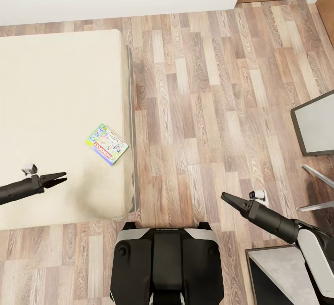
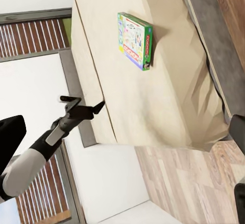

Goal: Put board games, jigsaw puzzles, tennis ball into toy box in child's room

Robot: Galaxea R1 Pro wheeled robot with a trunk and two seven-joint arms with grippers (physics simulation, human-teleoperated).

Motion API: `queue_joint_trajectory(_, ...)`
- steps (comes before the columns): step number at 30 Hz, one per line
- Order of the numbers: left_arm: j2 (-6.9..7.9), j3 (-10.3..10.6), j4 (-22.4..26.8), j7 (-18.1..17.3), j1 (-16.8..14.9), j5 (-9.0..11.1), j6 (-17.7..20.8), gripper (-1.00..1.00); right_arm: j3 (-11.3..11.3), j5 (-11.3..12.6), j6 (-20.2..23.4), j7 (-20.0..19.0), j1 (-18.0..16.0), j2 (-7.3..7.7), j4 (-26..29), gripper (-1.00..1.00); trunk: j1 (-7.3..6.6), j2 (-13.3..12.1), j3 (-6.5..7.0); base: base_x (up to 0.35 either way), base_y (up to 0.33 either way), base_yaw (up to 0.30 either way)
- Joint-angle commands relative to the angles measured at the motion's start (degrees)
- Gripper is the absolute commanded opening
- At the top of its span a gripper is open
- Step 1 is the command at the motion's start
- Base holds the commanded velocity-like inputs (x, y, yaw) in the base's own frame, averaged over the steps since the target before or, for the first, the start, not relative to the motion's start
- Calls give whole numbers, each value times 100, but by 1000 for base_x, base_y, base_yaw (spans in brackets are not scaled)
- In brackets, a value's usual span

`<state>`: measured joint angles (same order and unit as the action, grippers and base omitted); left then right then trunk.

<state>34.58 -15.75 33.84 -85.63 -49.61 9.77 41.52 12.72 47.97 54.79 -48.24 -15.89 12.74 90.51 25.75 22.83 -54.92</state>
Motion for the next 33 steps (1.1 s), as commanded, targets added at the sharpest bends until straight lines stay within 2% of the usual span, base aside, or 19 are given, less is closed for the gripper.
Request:
queue_joint_trajectory(1,9,-3,-1,-199,84,3,109,100,4,-7,17,-11,-2,0,1,100,4,9,-5,0,0,0)
queue_joint_trajectory(3,16,-5,-1,-434,206,8,153,100,3,-7,11,9,-2,0,1,100,4,9,-4,0,0,0)
queue_joint_trajectory(9,32,-75,-1,-437,432,33,191,100,2,-7,6,45,-2,0,3,100,4,9,22,0,0,0)
queue_joint_trajectory(13,35,-248,44,-437,586,42,217,100,4,-7,5,59,-2,-1,2,100,4,9,55,0,0,0)
queue_joint_trajectory(16,114,-476,108,-437,639,71,367,100,1,-7,5,97,-2,-6,7,100,4,9,82,0,0,0)
queue_joint_trajectory(20,189,-636,143,-437,663,80,466,100,-11,-7,5,200,-2,-8,3,100,4,9,118,0,0,0)
queue_joint_trajectory(33,180,-692,157,-437,688,77,506,100,-123,-7,5,323,-2,-9,1,100,4,9,206,0,0,0)
